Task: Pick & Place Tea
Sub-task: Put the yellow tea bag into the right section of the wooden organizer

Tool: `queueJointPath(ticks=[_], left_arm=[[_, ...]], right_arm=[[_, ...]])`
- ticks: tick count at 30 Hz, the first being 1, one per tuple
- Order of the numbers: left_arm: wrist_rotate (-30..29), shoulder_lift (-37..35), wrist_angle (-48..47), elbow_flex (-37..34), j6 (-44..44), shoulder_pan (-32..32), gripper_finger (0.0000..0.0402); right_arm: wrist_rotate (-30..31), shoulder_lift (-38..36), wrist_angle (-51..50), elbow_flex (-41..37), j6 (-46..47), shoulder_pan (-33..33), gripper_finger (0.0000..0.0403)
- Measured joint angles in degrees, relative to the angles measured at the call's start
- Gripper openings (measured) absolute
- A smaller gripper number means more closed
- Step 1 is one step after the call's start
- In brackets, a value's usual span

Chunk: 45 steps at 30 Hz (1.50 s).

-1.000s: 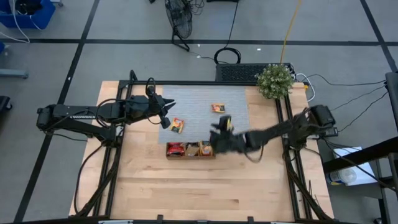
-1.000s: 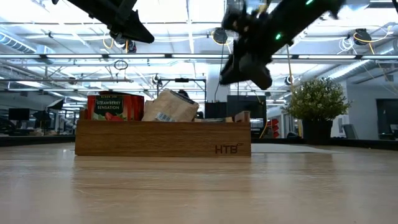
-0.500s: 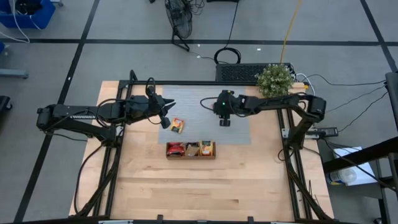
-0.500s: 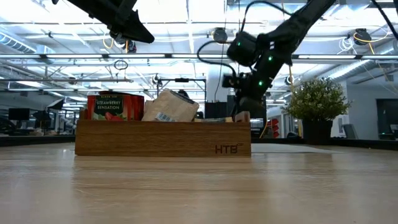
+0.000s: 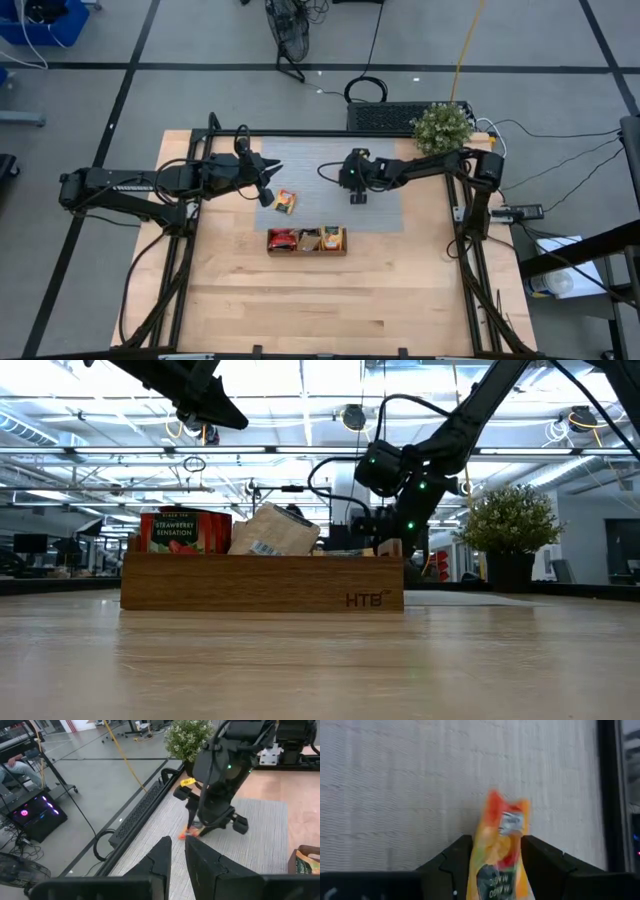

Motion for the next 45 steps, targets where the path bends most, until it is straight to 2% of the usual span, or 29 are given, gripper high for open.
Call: queueJointPath(ticks=[4, 8, 10, 15, 17, 19, 22, 25, 30, 36, 39, 41, 45], left_arm=[[0.0, 0.0, -0.01, 0.0, 0.0, 0.02, 0.0063], [0.0, 0.0, 0.0, 0.0, 0.0, 0.02, 0.0063], [0.0, 0.0, 0.0, 0.0, 0.0, 0.04, 0.0063], [0.0, 0.0, 0.0, 0.0, 0.0, 0.04, 0.0063], [0.0, 0.0, 0.0, 0.0, 0.0, 0.04, 0.0063], [0.0, 0.0, 0.01, 0.0, 0.0, 0.04, 0.0063], [0.0, 0.0, 0.01, 0.0, 0.0, 0.04, 0.0063], [0.0, 0.0, 0.0, 0.0, 0.0, 0.04, 0.0063], [0.0, 0.0, 0.0, 0.0, 0.0, 0.04, 0.0063], [0.0, 0.0, 0.0, 0.0, 0.0, 0.02, 0.0063], [0.0, 0.0, -0.02, 0.0, 0.0, 0.02, 0.0063], [0.0, 0.0, 0.0, 0.0, 0.0, 0.02, 0.0063], [0.0, 0.0, 0.0, 0.0, 0.0, 0.04, 0.0063]], right_arm=[[1.92, 0.01, -0.48, 0.0, 0.02, -0.04, 0.0119], [1.88, 0.01, -0.5, 0.0, -0.55, 0.02, 0.0036], [2.12, -0.37, -0.49, 0.0, -2.38, 0.62, 0.0011], [12.29, -5.04, -0.5, 0.0, -12.4, 6.19, 0.0002], [14.27, -8.19, -0.67, 0.0, -17.38, 9.86, 0.0001], [13.13, -11.26, -1.79, 0.01, -20.87, 13.87, 0.0001], [5.65, -15.17, -6.67, 0.0, -23.42, 19.68, 0.0], [0.04, -16.78, -9.53, 0.0, -19.32, 24.94, 0.0], [0.74, -15.44, -10.05, -0.43, -16.36, 32.08, 0.0], [2.17, -10.54, -4.53, -2.16, -15.85, 34.53, 0.0], [5.4, -8.88, -0.23, -3.28, -17.39, 34.53, 0.0001], [8.06, -8.51, 0.14, -3.69, -18.79, 34.6, 0.0006], [9.58, -8.74, -0.36, -3.8, -20.61, 34.99, 0.0032]])
